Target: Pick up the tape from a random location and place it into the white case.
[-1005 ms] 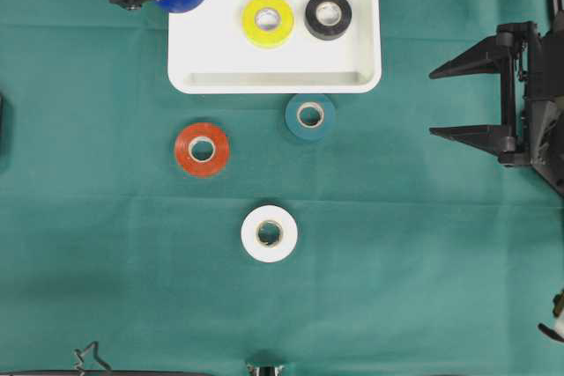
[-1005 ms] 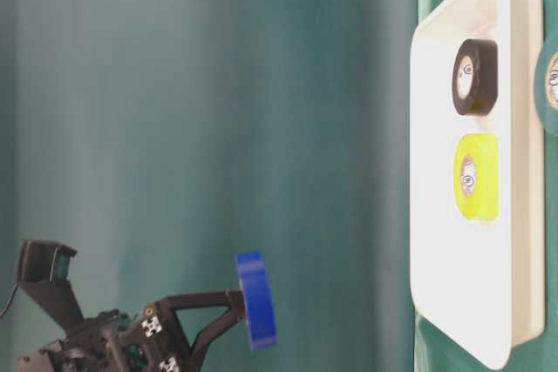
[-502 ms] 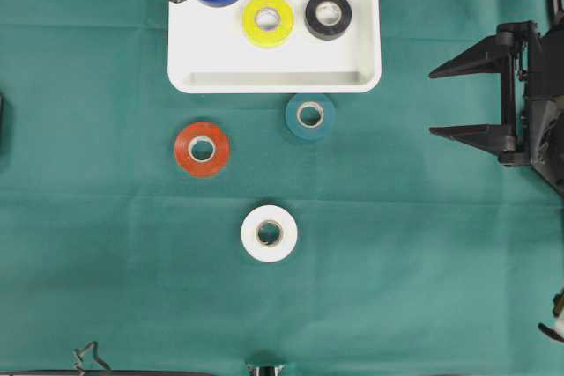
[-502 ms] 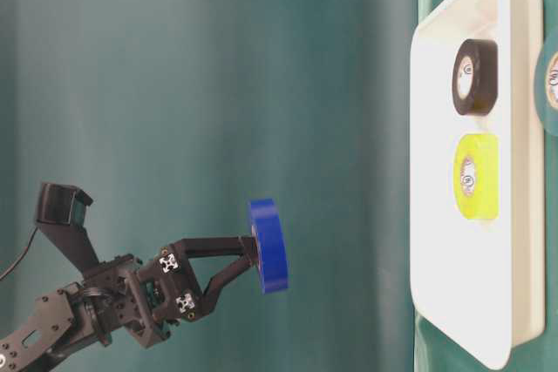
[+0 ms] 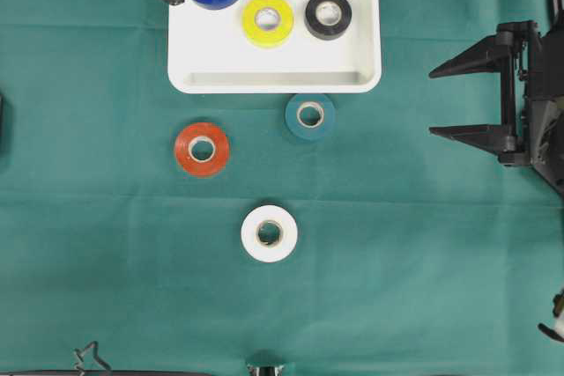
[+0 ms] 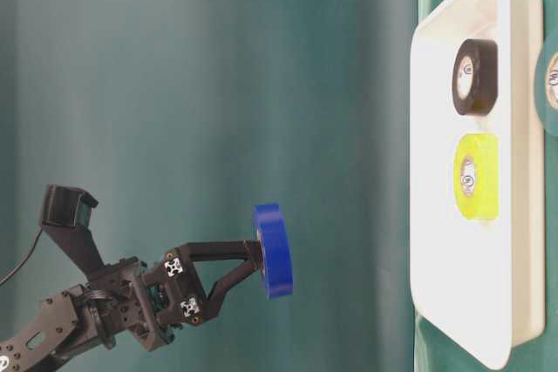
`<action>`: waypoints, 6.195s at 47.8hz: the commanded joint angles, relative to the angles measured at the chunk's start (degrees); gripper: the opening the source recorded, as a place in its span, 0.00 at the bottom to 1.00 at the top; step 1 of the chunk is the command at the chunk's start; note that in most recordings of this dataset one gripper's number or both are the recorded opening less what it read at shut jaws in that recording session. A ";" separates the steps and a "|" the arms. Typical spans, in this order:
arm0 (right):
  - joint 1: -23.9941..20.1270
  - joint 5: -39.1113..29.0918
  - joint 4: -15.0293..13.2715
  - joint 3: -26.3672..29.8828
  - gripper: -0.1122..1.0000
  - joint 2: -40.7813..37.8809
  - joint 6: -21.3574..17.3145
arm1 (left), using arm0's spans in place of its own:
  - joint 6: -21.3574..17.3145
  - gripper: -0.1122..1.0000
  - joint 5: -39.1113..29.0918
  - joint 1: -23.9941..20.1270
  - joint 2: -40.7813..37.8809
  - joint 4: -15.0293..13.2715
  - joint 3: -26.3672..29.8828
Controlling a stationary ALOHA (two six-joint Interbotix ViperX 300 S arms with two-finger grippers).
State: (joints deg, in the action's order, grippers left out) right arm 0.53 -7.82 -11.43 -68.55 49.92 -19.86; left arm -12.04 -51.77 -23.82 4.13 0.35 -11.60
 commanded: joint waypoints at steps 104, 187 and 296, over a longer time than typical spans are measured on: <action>0.35 -0.35 -0.88 1.76 0.88 -0.26 0.18 | -0.26 0.32 19.60 -2.55 -12.92 0.00 -12.57; 0.35 -1.85 -0.79 2.72 0.88 -0.26 0.09 | -0.44 0.97 2.29 -2.55 0.79 0.44 -4.13; 4.92 6.77 -2.46 10.55 0.88 -2.64 0.18 | 10.28 0.97 43.15 22.76 35.51 -0.88 -35.24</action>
State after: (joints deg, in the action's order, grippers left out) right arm 4.92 -2.55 -13.80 -59.68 48.08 -19.69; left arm -2.11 -9.58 -1.41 38.67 -0.35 -46.85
